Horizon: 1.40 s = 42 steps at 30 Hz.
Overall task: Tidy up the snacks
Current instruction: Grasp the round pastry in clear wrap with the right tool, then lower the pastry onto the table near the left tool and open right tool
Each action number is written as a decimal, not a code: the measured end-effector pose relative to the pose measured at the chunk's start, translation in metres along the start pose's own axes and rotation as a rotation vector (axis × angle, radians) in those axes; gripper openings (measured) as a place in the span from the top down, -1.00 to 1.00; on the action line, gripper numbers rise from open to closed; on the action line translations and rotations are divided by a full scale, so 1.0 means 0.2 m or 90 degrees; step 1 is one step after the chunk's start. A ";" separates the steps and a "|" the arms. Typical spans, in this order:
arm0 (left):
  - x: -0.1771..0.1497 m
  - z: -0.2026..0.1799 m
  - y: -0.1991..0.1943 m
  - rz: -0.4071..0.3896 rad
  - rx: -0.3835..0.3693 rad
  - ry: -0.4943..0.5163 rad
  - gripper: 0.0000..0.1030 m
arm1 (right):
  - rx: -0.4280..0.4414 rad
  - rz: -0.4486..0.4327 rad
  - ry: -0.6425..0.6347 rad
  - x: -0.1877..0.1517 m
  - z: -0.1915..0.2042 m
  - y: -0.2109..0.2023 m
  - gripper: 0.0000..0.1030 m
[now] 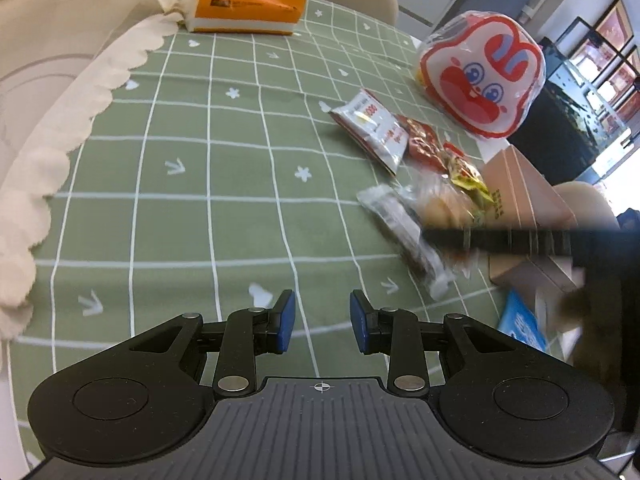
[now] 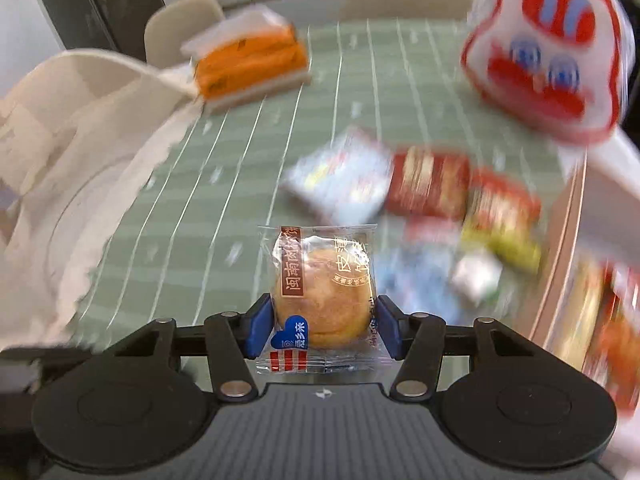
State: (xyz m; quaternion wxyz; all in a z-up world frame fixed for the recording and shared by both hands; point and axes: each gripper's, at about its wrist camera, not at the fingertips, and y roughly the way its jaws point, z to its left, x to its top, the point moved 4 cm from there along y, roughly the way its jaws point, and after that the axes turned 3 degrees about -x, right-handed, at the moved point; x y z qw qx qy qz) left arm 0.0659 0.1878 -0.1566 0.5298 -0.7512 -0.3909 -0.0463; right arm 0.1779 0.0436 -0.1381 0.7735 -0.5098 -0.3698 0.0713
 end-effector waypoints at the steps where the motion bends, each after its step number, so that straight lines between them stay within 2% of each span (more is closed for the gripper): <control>1: -0.01 0.00 -0.01 -0.001 -0.002 -0.002 0.35 | 0.008 0.017 0.005 -0.07 0.02 0.00 -0.06; 6: -0.06 0.03 -0.06 -0.007 -0.003 -0.012 0.35 | 0.009 0.040 0.001 -0.30 0.11 0.01 -0.06; 9: -0.09 0.06 -0.08 -0.008 0.001 -0.022 0.35 | -0.010 0.016 0.004 -0.35 0.14 -0.01 -0.08; 11: -0.10 0.07 -0.10 -0.009 0.001 -0.026 0.35 | -0.004 0.015 0.013 -0.36 0.15 -0.02 -0.08; 15: -0.12 0.07 -0.12 -0.008 -0.004 -0.029 0.35 | 0.047 0.015 0.036 -0.37 0.15 -0.06 -0.09; 17: -0.12 0.07 -0.12 -0.008 -0.008 -0.027 0.35 | 0.046 -0.005 0.045 -0.35 0.14 -0.08 -0.11; 19: -0.12 0.05 -0.12 -0.009 -0.013 -0.024 0.35 | 0.041 -0.027 0.062 -0.34 0.10 -0.13 -0.27; 26: -0.13 0.01 -0.10 -0.004 -0.018 -0.017 0.35 | 0.017 -0.063 0.115 -0.33 -0.06 -0.18 -0.33; 29: -0.13 -0.01 -0.09 0.001 -0.017 -0.015 0.35 | 0.035 -0.083 0.123 -0.33 -0.09 -0.21 -0.33; 32: -0.13 -0.03 -0.07 0.006 -0.014 -0.011 0.35 | 0.068 -0.078 0.109 -0.31 -0.09 -0.22 -0.34; 38: -0.14 -0.08 -0.04 0.021 -0.004 0.001 0.35 | 0.014 -0.082 0.138 -0.31 -0.17 -0.21 -0.34; 41: -0.13 -0.12 -0.04 0.020 -0.001 0.011 0.35 | -0.038 -0.089 0.143 -0.33 -0.24 -0.19 -0.33; 42: -0.13 -0.13 -0.05 0.017 -0.001 0.013 0.35 | -0.057 -0.086 0.136 -0.34 -0.26 -0.18 -0.25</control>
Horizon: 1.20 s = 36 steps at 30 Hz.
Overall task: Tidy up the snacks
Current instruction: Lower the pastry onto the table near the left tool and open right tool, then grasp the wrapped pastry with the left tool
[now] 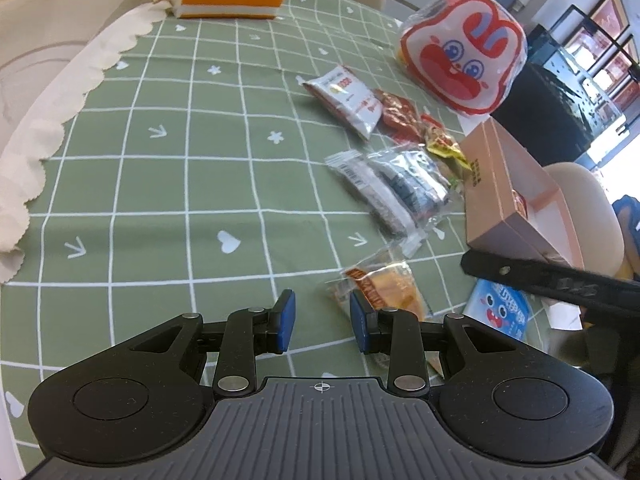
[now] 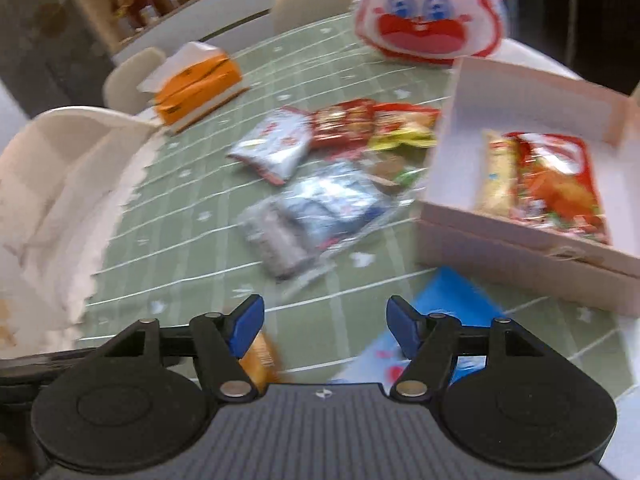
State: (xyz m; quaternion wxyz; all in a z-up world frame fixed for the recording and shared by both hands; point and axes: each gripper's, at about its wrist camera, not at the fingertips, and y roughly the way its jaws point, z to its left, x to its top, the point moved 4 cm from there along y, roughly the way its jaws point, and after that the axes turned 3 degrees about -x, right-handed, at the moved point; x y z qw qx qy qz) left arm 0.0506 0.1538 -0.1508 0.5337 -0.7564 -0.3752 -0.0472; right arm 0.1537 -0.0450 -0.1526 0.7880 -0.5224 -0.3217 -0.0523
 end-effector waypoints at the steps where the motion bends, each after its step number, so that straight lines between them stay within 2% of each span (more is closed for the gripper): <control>1: 0.00 0.00 0.00 -0.002 0.001 0.000 0.35 | -0.022 0.001 -0.019 -0.01 -0.01 0.02 0.07; 3: -0.01 -0.01 -0.01 -0.007 0.003 -0.003 0.35 | -0.042 -0.002 -0.061 -0.02 -0.01 0.04 0.38; 7: -0.01 -0.02 -0.02 -0.018 -0.004 -0.002 0.35 | 0.001 -0.002 -0.102 -0.08 0.05 0.04 0.38; 11: -0.02 -0.05 -0.03 -0.016 0.001 0.008 0.35 | 0.097 0.040 -0.115 -0.17 0.14 0.03 0.38; 13: -0.03 -0.06 -0.02 -0.010 0.009 0.012 0.35 | 0.124 0.052 -0.121 -0.22 0.16 0.01 0.38; 17: -0.03 -0.14 0.01 -0.002 0.013 0.030 0.35 | 0.090 0.037 -0.120 -0.30 0.07 -0.04 0.39; 21: -0.04 -0.27 0.08 0.007 0.042 0.102 0.31 | 0.034 0.026 -0.098 -0.36 -0.08 -0.14 0.38; 24: -0.06 -0.33 0.11 0.006 0.072 0.160 0.31 | 0.033 -0.002 -0.064 -0.40 -0.20 -0.23 0.30; 28: -0.08 -0.36 0.08 -0.018 0.103 0.201 0.31 | 0.040 -0.014 -0.034 -0.46 -0.28 -0.27 0.15; 30: -0.10 -0.39 0.05 -0.040 0.113 0.240 0.31 | 0.048 -0.012 -0.045 -0.49 -0.26 -0.28 0.15; 32: -0.13 -0.43 0.06 -0.036 0.117 0.275 0.31 | 0.052 -0.006 -0.061 -0.53 -0.24 -0.27 0.14; 36: -0.19 -0.49 0.14 -0.027 0.156 0.348 0.29 | 0.034 -0.028 -0.091 -0.57 -0.21 -0.29 0.09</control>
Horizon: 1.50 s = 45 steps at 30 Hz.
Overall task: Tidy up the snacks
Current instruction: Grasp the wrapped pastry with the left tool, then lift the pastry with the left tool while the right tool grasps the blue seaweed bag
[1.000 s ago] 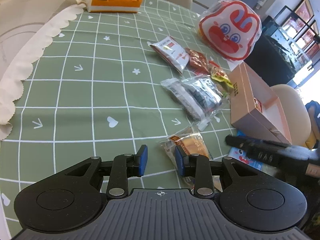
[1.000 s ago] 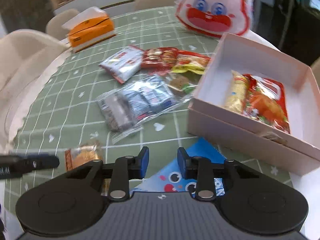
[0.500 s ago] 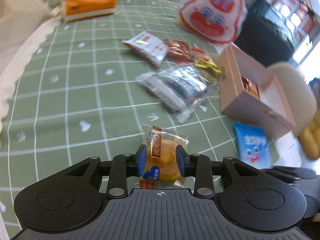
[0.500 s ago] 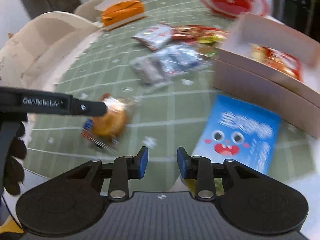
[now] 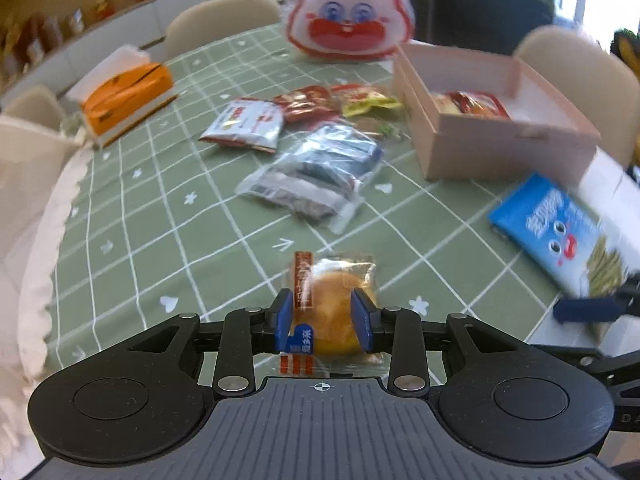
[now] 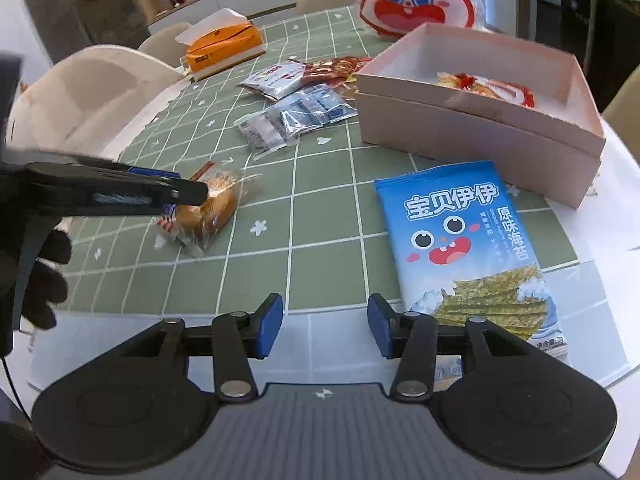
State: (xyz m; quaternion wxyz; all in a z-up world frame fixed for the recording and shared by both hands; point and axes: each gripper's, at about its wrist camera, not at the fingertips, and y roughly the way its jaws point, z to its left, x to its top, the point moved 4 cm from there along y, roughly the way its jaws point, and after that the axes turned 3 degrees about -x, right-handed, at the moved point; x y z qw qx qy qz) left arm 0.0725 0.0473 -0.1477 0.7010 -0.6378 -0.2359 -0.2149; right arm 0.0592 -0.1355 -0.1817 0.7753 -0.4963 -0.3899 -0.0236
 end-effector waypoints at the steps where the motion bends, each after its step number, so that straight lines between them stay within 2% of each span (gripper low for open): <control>1: 0.00 -0.02 0.00 -0.001 0.002 0.010 0.28 | -0.001 -0.003 -0.001 -0.01 0.00 0.00 0.08; 7: 0.02 -0.07 0.03 0.002 -0.006 0.044 0.15 | 0.000 -0.015 -0.020 -0.03 0.01 -0.01 -0.05; 9: 0.00 -0.10 0.05 0.014 -0.017 0.059 -0.14 | -0.001 -0.018 -0.028 -0.03 0.03 -0.01 -0.14; 12: -0.01 -0.15 0.05 0.014 -0.017 0.087 -0.36 | -0.002 -0.018 -0.038 -0.03 0.05 0.00 -0.27; 14: -0.02 -0.15 0.05 0.015 -0.033 0.078 -0.48 | -0.002 -0.017 -0.042 -0.03 0.06 0.00 -0.34; 17: -0.01 -0.12 0.04 0.010 -0.050 0.046 -0.47 | -0.010 -0.019 -0.055 -0.03 0.07 0.01 -0.38; 19: 0.00 -0.08 0.03 0.002 -0.057 0.019 -0.40 | -0.013 -0.019 -0.068 -0.04 0.08 0.02 -0.42; 23: 0.00 0.01 0.07 0.010 -0.036 -0.014 -0.40 | -0.023 -0.019 -0.099 -0.05 0.11 0.02 -0.51; 26: 0.00 0.04 0.10 0.025 -0.066 -0.044 -0.39 | -0.029 -0.017 -0.111 -0.05 0.13 0.03 -0.58; 28: 0.00 0.06 0.13 0.038 -0.086 -0.069 -0.37 | -0.026 -0.014 -0.109 -0.06 0.14 0.04 -0.69; 32: 0.01 0.06 0.12 0.031 -0.090 -0.076 -0.26 | -0.015 0.002 -0.110 -0.06 0.15 0.06 -0.92; 33: 0.01 0.05 0.12 0.031 -0.093 -0.077 -0.20 | -0.017 0.007 -0.111 -0.06 0.15 0.06 -0.92; 35: 0.00 0.05 0.11 0.035 -0.104 -0.077 -0.18 | -0.014 0.026 -0.117 -0.04 0.15 0.07 -0.92; 36: 0.00 0.05 0.10 0.038 -0.107 -0.078 -0.18 | -0.011 0.034 -0.117 -0.02 0.15 0.07 -0.88; 37: -0.01 0.04 0.09 0.041 -0.109 -0.078 -0.18 | -0.007 0.033 -0.108 -0.01 0.13 0.06 -0.75; 40: -0.03 0.03 0.08 0.048 -0.110 -0.075 -0.18 | -0.024 -0.026 -0.076 0.06 0.07 -0.03 -0.72; 43: -0.05 0.02 0.06 0.062 -0.111 -0.077 -0.18 | -0.088 -0.081 -0.058 0.13 -0.04 -0.08 -0.72; 45: -0.06 0.01 0.05 0.077 -0.112 -0.084 -0.18 | -0.122 -0.079 -0.023 0.16 -0.15 -0.07 -0.72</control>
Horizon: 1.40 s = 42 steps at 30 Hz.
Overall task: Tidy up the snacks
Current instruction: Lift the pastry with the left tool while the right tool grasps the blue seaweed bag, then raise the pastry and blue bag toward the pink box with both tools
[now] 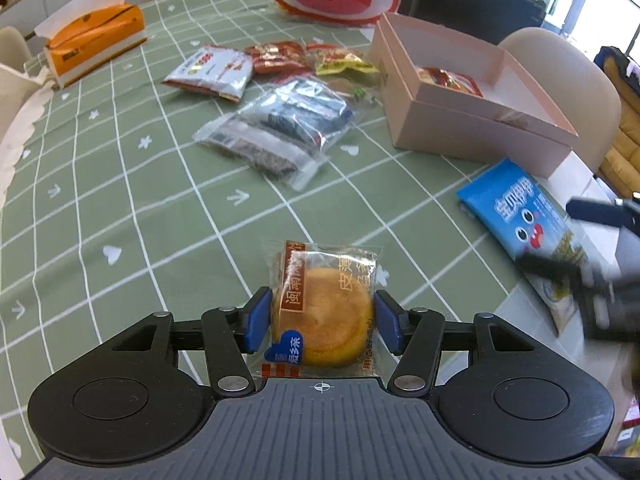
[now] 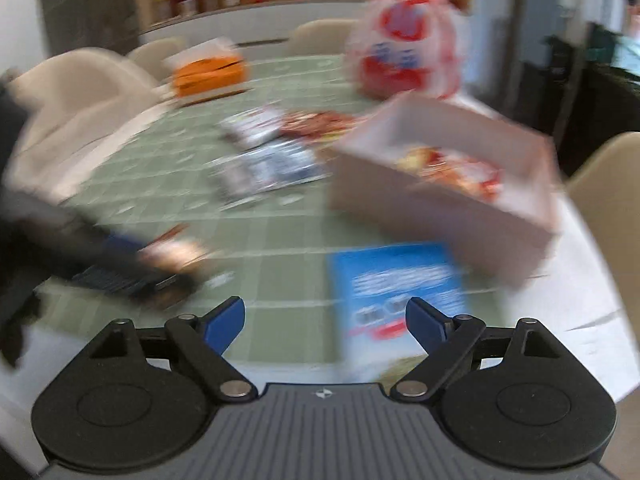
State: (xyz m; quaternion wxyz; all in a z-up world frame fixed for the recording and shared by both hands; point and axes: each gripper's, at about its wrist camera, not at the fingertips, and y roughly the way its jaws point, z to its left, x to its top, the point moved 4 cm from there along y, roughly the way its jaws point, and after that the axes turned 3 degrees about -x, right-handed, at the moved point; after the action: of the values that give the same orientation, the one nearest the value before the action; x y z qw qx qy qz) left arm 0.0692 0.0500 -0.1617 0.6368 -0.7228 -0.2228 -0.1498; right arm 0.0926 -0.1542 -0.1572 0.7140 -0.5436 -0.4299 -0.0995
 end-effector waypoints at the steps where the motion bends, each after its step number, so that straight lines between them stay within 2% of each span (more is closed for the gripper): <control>1: 0.00 0.00 0.00 0.007 -0.002 -0.004 -0.18 | -0.005 0.014 0.030 0.00 -0.06 0.03 -0.72; 5: -0.02 -0.03 -0.01 0.017 0.002 -0.004 -0.18 | 0.028 0.059 0.148 -0.01 -0.23 0.10 -0.72; 7: -0.03 -0.03 -0.01 0.017 0.010 -0.003 -0.18 | 0.037 0.063 0.176 -0.02 -0.26 0.13 -0.72; 13: -0.02 -0.04 -0.02 0.036 0.013 -0.007 -0.18 | 0.051 0.110 0.117 -0.03 -0.16 0.19 -0.73; 17: -0.01 -0.04 -0.01 0.050 0.009 -0.013 -0.18 | 0.023 0.126 0.047 -0.04 -0.05 0.19 -0.74; 23: 0.00 -0.06 0.00 0.086 0.016 0.002 -0.18 | 0.064 0.156 -0.010 -0.10 0.13 0.12 -0.73; 34: 0.02 -0.04 0.01 0.150 0.000 0.035 -0.18 | 0.020 0.174 0.012 -0.09 0.19 0.13 -0.73; 42: -0.02 -0.03 -0.01 0.163 0.008 0.047 -0.18 | 0.007 0.176 0.013 -0.06 0.22 0.17 -0.73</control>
State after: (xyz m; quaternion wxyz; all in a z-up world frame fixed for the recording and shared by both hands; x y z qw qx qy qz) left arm 0.0651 0.0432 -0.1602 0.6631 -0.7352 -0.1064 -0.0922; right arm 0.0846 -0.1075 -0.1878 0.7282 -0.5926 -0.3442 -0.0036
